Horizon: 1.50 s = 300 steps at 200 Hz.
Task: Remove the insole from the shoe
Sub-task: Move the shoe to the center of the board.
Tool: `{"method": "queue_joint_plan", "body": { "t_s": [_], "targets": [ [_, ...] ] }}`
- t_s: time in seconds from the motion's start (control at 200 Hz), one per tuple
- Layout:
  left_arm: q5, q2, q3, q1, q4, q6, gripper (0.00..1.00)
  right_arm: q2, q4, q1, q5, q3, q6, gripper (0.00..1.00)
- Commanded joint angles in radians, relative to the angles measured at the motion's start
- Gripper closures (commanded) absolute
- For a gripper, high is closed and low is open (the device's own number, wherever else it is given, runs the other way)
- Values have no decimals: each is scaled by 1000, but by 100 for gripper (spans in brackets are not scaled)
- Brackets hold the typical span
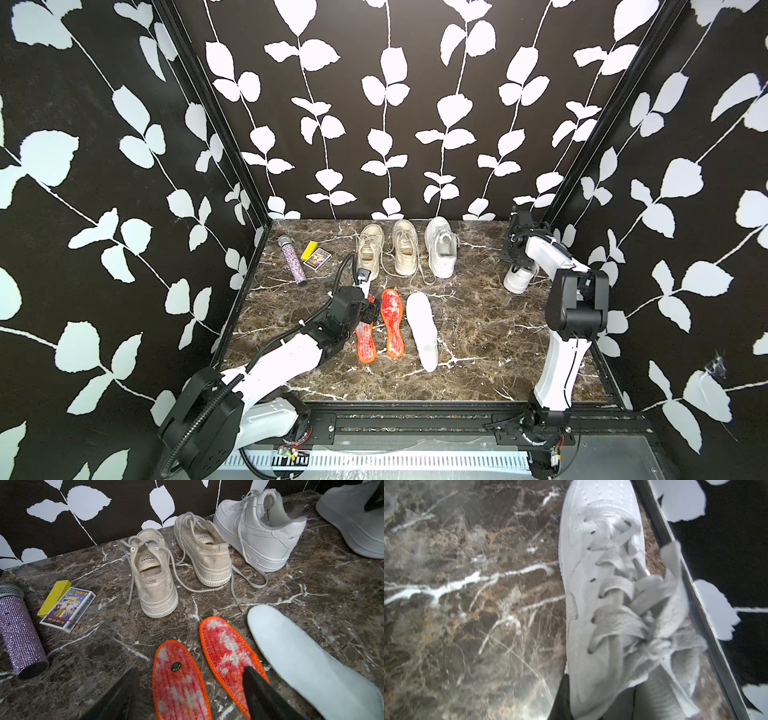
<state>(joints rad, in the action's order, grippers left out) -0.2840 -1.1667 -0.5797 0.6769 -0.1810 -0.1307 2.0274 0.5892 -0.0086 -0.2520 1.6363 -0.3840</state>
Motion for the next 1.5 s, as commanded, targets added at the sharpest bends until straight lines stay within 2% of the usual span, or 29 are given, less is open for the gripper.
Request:
{"method": "queue_joint_plan", "body": {
  "t_s": [0.0, 0.26, 0.45, 0.575, 0.745, 0.855, 1.145, 1.335, 1.496],
  "targets": [
    [15, -15, -42, -7, 28, -25, 20, -113, -42, 20, -73, -35, 19, 100],
    [9, -25, -65, -6, 63, -93, 20, -324, -60, 78, -13, -235, 12, 100],
    [6, -24, -87, -6, 109, -137, 20, -513, -50, 182, 7, -414, -3, 100],
    [22, -31, -111, -6, 136, -145, 19, -604, 17, 276, 5, -479, -11, 100],
    [158, -89, -166, -1, 151, -126, 20, -691, 84, 446, -34, -556, -42, 100],
    [138, -110, -190, 18, 157, -132, 20, -737, 97, 543, -43, -609, -82, 100],
    [66, -193, -272, 132, 160, -130, 20, -715, 46, 719, 18, -685, -183, 100],
    [74, -218, -286, 165, 152, -162, 20, -682, -53, 732, 109, -710, -217, 100],
    [77, -214, -274, 181, 153, -183, 20, -669, -82, 732, 160, -711, -228, 85]
  ]
}}
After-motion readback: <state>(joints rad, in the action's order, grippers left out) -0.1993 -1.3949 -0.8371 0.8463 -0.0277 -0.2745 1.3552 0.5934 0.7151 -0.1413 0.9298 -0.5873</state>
